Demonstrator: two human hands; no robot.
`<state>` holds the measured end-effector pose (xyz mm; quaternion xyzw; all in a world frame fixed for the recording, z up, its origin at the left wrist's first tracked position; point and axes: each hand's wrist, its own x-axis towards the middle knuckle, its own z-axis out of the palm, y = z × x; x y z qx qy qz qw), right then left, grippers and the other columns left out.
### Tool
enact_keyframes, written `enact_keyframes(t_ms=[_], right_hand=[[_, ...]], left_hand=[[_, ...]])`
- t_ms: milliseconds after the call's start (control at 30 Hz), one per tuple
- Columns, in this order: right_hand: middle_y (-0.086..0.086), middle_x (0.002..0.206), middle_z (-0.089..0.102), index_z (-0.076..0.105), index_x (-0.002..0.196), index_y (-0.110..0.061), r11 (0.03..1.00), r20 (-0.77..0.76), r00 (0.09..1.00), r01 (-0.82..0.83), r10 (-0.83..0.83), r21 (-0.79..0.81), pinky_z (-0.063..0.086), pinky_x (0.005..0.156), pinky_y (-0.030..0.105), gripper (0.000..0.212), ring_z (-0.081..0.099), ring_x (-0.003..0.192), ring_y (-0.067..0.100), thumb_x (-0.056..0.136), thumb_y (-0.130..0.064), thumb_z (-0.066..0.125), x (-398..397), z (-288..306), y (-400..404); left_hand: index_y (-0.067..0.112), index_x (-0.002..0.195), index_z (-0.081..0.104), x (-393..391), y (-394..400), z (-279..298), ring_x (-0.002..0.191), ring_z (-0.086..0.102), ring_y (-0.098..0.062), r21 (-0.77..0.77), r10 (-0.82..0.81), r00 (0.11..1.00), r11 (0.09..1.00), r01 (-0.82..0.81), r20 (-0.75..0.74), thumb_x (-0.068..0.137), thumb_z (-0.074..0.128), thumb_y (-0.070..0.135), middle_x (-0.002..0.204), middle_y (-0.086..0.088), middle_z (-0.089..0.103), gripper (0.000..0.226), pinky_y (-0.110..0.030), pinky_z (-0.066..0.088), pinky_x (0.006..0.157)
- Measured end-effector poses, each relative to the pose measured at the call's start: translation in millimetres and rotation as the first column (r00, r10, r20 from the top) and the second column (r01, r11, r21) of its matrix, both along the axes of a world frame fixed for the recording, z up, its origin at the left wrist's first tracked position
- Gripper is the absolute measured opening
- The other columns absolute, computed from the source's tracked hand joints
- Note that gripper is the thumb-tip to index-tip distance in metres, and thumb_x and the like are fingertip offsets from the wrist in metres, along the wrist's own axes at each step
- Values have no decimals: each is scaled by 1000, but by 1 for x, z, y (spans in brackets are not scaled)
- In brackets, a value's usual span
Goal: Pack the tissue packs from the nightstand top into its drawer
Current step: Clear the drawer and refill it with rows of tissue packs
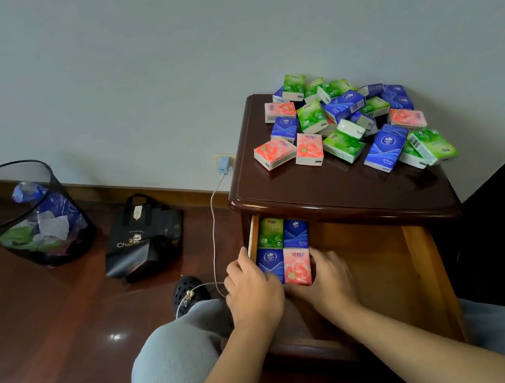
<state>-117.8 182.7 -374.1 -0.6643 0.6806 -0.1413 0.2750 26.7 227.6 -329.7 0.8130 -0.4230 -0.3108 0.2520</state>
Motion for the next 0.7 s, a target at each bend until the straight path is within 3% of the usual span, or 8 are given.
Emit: enact_keyframes(t_ms=[333, 533, 700], right_hand=[[6, 136, 58, 51, 148, -40, 989, -99, 988, 111, -120, -92, 35, 104, 44, 99, 47, 129, 33, 64, -88, 69, 8, -13, -44], [0, 124, 70, 66, 124, -33, 986, -84, 986, 139, -147, -90, 38, 102, 46, 84, 56, 124, 30, 63, -91, 67, 13, -11, -62], [2, 120, 70, 64, 114, -27, 977, -61, 977, 197, -202, -80, 39, 102, 45, 80, 58, 121, 29, 60, -85, 76, 17, -5, -60]], left_hand=[[22, 160, 21, -8, -7, -8, 132, 44, -22, -71, -28, 991, 997, 37, 130, 99, 48, 25, 148, 2, 43, 67, -41, 44, 104], [22, 159, 22, -9, -7, -9, 129, 47, -20, -68, -35, 985, 997, 47, 167, 99, 49, 27, 145, 3, 45, 66, -39, 49, 102], [20, 160, 22, -8, -7, -8, 130, 47, -22, -48, -52, 982, 997, 62, 182, 100, 48, 27, 146, 1, 45, 66, -41, 50, 103]])
